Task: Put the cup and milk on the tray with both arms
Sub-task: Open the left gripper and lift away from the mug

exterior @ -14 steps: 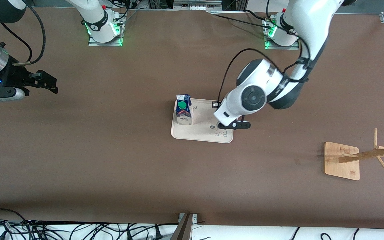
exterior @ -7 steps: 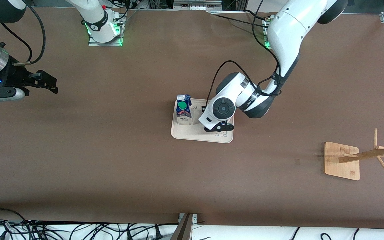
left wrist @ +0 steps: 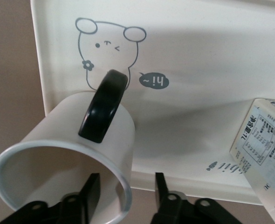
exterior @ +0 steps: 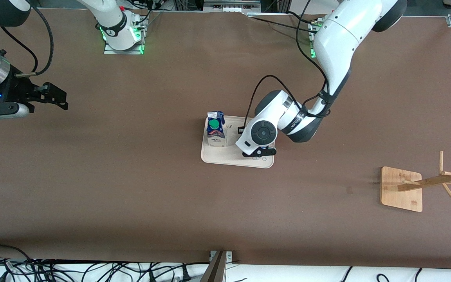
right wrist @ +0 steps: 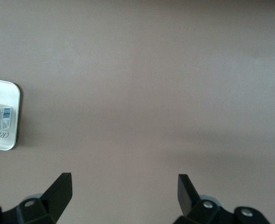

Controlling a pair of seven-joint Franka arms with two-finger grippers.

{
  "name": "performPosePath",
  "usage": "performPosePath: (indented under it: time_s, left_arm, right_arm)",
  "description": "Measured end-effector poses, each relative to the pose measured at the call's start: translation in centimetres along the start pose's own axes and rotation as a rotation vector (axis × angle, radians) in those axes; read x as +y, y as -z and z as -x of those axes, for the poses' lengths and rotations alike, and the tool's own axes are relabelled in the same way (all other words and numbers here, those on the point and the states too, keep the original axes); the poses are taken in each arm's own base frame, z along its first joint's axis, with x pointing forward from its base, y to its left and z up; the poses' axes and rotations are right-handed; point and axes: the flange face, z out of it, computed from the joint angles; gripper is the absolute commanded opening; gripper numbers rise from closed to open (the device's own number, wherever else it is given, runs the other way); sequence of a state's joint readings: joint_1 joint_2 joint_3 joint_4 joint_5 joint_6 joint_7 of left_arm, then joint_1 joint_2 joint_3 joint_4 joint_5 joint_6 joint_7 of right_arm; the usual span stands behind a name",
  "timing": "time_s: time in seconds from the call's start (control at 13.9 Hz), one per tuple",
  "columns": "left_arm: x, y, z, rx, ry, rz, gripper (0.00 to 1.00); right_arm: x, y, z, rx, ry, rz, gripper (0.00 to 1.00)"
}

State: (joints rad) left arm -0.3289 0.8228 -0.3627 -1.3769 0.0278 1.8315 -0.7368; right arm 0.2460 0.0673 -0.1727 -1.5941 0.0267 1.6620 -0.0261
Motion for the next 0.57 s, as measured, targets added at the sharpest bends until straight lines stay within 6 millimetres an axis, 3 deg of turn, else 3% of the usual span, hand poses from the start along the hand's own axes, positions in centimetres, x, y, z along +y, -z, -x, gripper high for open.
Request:
performPosePath:
  time_s: [0.14,0.22,0.36,0.57]
  left_arm:
    - [-0.3,1.9,-0.2,0.023,0.005,0.011,1.00]
    - [-0.9,3.9,-0.2,0.033,0.005,0.013,1.00]
    - [-3.2,9.5,0.9,0.033,-0.053,-0.008,1.00]
    - [-7.6,18.7,4.8,0.063,-0.139,-0.038,1.00]
  right_arm:
    - [0.0,0.0,0.0,0.000,0.000,0.000,1.00]
    - [0.0,0.0,0.0,0.000,0.000,0.000,1.00]
    - [0.0,0.0,0.0,0.000,0.000,0.000,1.00]
    - [0.0,0.0,0.0,0.000,0.000,0.000,1.00]
